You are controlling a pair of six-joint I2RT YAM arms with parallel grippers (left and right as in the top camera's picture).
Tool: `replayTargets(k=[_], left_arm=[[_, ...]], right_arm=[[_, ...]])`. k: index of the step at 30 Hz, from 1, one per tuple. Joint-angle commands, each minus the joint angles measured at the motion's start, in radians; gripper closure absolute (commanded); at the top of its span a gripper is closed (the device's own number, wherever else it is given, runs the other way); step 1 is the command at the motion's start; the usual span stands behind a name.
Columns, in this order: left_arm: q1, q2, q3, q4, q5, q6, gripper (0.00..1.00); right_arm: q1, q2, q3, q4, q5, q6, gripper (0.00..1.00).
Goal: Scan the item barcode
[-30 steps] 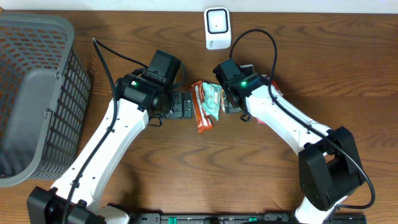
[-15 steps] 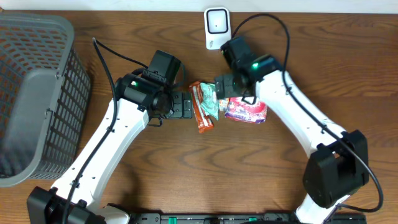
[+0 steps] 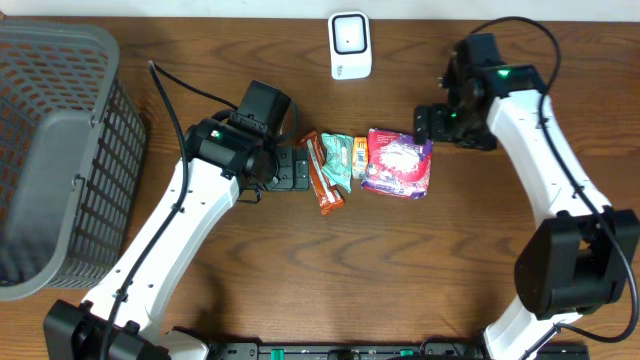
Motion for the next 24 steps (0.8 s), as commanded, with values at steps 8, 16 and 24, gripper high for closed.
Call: replayTargets(k=[8,16,24], left_arm=[[0.000,0.006,0.000,-0.003,-0.009,0.013,0.00],[0.000,0.006,0.000,-0.003,-0.009,0.013,0.00],[0.000,0.006,0.000,-0.003,-0.009,0.013,0.00]], right_arm=[[-0.116,0.010,-0.200,0.143,-0.269,-0.047,0.01],[-0.182,0.010,-0.345,0.327,-0.476,-0.047,0.01],[-0.231,0.010,-0.431,0.408,-0.596,-0.047,0.07]])
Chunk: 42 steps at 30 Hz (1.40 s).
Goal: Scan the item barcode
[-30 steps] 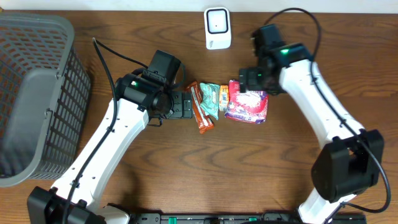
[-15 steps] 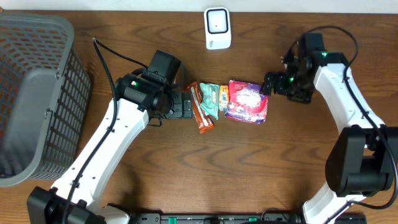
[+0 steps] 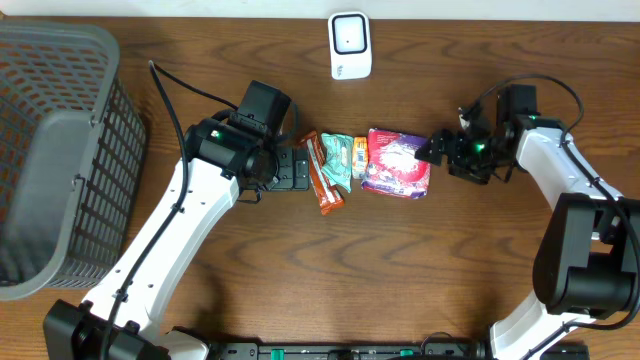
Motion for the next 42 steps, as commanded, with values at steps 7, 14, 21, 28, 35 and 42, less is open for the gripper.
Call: replayTargets(k=[7,14,21,28,35,42], left_arm=[[0.000,0.006,0.000,-0.003,-0.009,0.013,0.00],[0.000,0.006,0.000,-0.003,-0.009,0.013,0.00],[0.000,0.006,0.000,-0.003,-0.009,0.013,0.00],[0.000,0.006,0.000,-0.003,-0.009,0.013,0.00],[0.000,0.006,0.000,-0.003,-0.009,0.013,0.00],[0.000,0.006,0.000,-0.003,-0.009,0.013,0.00]], right_arm=[[-0.008,0.009,-0.118,0.156,-0.227,0.003,0.11],[-0.008,0.009,-0.210,0.293,-0.226,0.095,0.23],[0.006,0.009,-0.290,0.423,-0.226,0.167,0.29],[0.046,0.009,-0.327,0.502,-0.172,0.250,0.55],[0.071,0.003,-0.300,0.492,-0.131,0.285,0.99],[0.070,-0.052,-0.115,0.352,-0.127,0.285,0.99]])
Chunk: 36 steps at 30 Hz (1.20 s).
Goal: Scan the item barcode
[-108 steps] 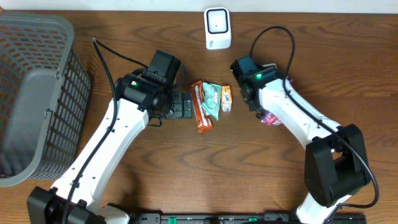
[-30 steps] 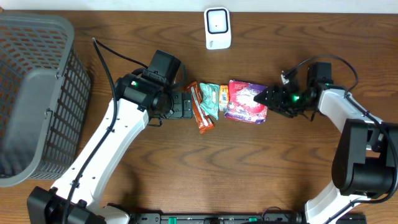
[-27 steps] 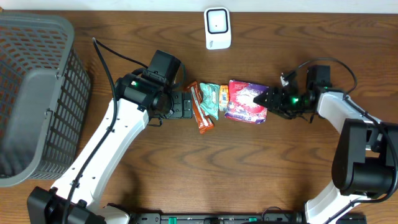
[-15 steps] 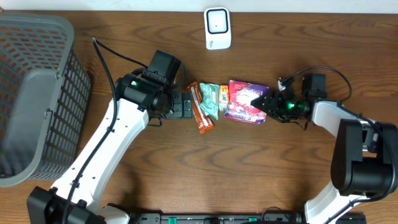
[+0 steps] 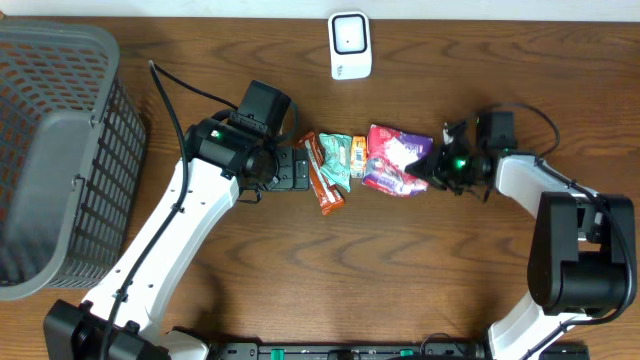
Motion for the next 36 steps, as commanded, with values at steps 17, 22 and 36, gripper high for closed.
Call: replayTargets(k=[17,22,36], left_arm=[[0.000,0.006,0.000,-0.003,-0.009,0.013,0.00],[0.000,0.006,0.000,-0.003,-0.009,0.013,0.00],[0.000,0.006,0.000,-0.003,-0.009,0.013,0.00]], right_arm=[[0.129,-0.069,0.327,0.206,0.198,0.222,0.99],[0.204,-0.040,0.327,0.393,0.344,0.314,0.99],[0.259,0.251,0.463,0.710,0.418,0.453,0.99]])
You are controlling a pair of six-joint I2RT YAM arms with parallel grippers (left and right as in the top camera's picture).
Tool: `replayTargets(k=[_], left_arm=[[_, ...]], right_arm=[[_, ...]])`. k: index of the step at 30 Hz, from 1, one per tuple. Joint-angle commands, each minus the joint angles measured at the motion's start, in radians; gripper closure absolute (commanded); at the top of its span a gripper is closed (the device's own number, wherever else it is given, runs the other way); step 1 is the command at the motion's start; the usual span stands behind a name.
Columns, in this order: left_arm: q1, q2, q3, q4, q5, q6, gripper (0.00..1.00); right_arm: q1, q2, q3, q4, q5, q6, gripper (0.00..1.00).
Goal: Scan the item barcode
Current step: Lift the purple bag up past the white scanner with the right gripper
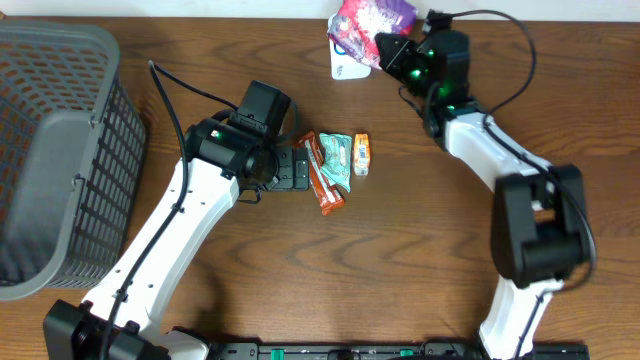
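My right gripper [392, 48] is shut on the edge of a purple and pink snack bag [365, 20]. It holds the bag up at the table's far edge, over the white barcode scanner [347, 68], which the bag partly covers. My left gripper [296, 168] rests low at the table's middle. Its fingers stand open just left of an orange-brown bar [326, 182], with nothing between them.
A green packet [338, 156] and a small orange packet [361, 155] lie beside the bar. A grey mesh basket [60, 150] fills the left side of the table. Black cables run from both arms along the far edge.
My right gripper has gone from the table right of the packets up to the far edge with the purple bag. The bag is now above the scanner. The left arm has not moved.
The purple bag lay flat right of the green and orange packets, with my right gripper behind it. The gripper then sat at the bag's right edge, then tilted that edge up. Now it holds the bag over the scanner. The left arm stayed put.
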Motion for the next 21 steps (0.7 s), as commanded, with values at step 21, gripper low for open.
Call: replayTargets(k=[21], left_arm=[[0.000,0.006,0.000,-0.003,-0.009,0.013,0.00]], right_arm=[[-0.241,0.074,0.262,-0.379,-0.187,-0.067,0.99]])
